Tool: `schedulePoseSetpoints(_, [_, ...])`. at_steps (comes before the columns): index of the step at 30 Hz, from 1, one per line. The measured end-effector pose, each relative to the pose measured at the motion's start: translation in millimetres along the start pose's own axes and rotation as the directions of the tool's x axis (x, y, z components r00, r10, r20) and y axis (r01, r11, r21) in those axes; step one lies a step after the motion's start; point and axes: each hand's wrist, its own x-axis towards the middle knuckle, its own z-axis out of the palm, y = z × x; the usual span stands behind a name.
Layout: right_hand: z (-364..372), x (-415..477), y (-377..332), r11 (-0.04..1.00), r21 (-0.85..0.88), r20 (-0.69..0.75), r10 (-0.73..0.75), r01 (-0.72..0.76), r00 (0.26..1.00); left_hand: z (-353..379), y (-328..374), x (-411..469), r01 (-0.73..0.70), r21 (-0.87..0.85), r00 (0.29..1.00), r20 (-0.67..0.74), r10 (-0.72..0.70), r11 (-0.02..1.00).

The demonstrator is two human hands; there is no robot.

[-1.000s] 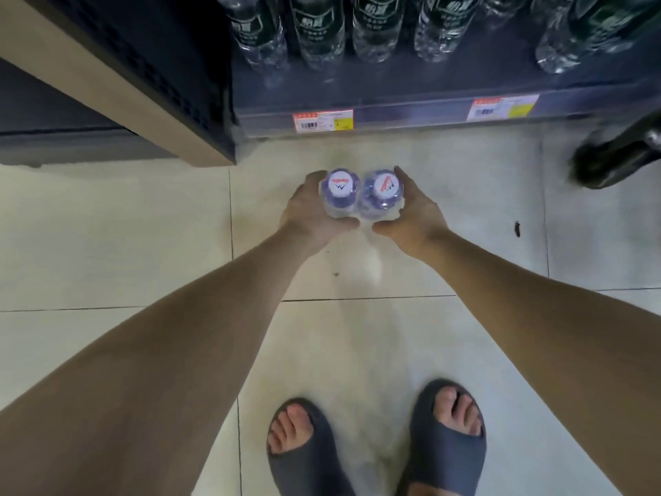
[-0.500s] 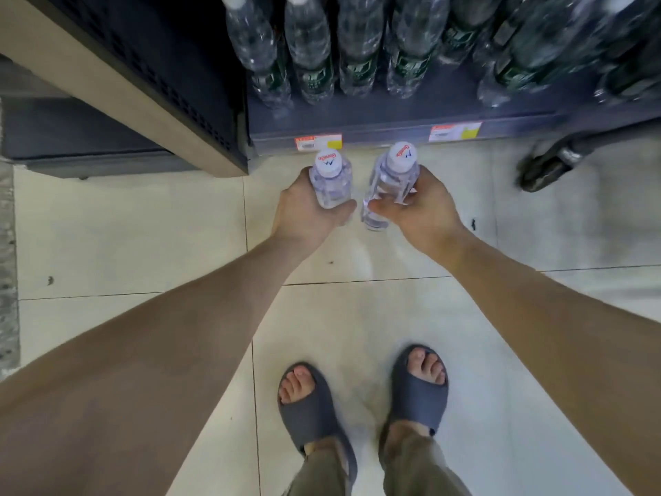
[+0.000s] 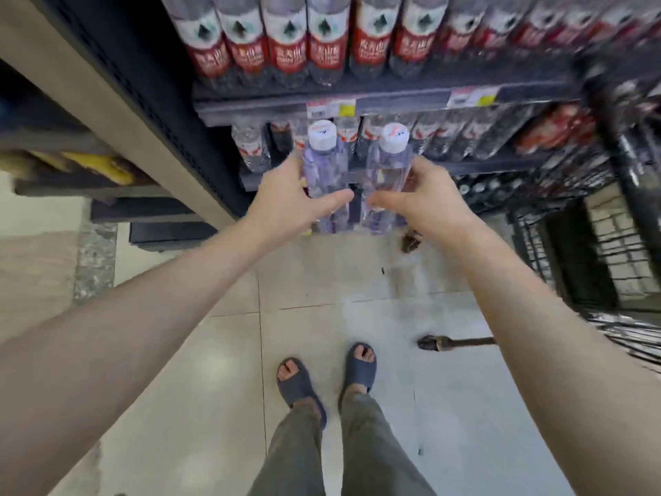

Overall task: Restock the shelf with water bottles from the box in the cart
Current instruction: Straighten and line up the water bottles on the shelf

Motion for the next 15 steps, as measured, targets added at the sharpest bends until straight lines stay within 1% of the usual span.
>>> schedulePoseSetpoints(4, [-60, -51, -100, 0.993, 0.004, -0.083, -0.114, 0.115, 0.990, -60, 100, -17, -0.096, -0.107, 0.995, -0.046, 0.091, 0.990])
schedulePoseSetpoints(7, [-93, -85, -162, 0.981, 0.003, -0.135, -0.192, 0.194, 0.972, -98, 162, -27, -0.194, -0.119, 0.979, -0.083, 0.185, 0.974])
schedulePoseSetpoints(10, [-118, -113, -215, 0.961, 0.009, -0.162, -0.272, 0.277, 0.949, -129, 217, -39, -0.269, -0.109, 0.961, -0.099, 0.259, 0.957])
schedulePoseSetpoints(12, [-130, -131, -245, 0.948, 0.014, -0.178, -0.312, 0.319, 0.933, -148, 250, -49, -0.319, -0.132, 0.945, -0.117, 0.305, 0.938])
schedulePoseSetpoints(15, [-146, -154, -284, 0.925, 0.029, -0.211, -0.364, 0.378, 0.907, -172, 287, -57, -0.363, -0.147, 0.928, -0.149, 0.342, 0.920])
